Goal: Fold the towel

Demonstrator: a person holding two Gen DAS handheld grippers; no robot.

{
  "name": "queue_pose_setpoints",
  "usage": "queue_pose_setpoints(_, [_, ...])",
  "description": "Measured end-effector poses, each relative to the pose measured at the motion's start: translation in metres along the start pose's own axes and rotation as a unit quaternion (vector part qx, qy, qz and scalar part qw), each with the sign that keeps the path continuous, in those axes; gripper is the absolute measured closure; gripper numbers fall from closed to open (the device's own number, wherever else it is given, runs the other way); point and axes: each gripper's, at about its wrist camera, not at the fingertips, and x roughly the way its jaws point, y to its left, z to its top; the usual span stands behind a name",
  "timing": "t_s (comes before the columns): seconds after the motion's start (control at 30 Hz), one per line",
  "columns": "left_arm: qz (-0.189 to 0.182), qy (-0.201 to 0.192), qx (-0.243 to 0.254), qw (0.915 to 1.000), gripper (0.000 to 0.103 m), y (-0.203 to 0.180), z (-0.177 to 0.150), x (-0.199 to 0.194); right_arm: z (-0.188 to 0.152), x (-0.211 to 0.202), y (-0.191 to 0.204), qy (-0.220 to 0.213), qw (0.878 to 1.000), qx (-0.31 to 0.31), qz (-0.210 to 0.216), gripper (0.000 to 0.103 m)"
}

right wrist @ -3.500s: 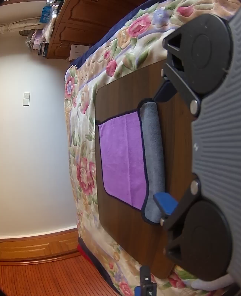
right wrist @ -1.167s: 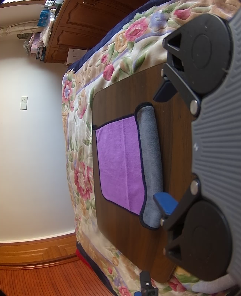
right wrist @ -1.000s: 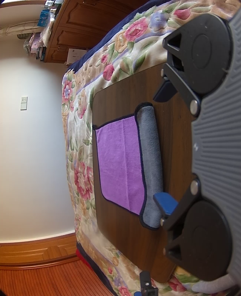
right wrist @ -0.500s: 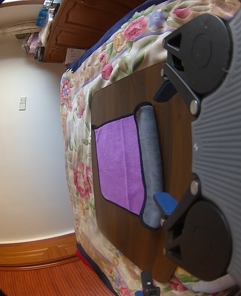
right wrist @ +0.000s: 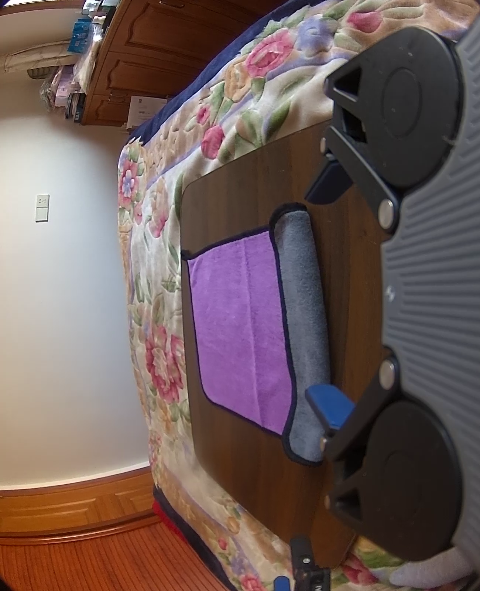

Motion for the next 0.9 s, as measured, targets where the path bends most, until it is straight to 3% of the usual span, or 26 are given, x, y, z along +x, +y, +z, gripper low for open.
queue_pose_setpoints(0.9, [-0.013,0.014,0.027,0.9994,0.003,-0.015,0.005,0.027,0.011,0.022,-0.007,0.01,0.999,-0.031,0.0,0.0])
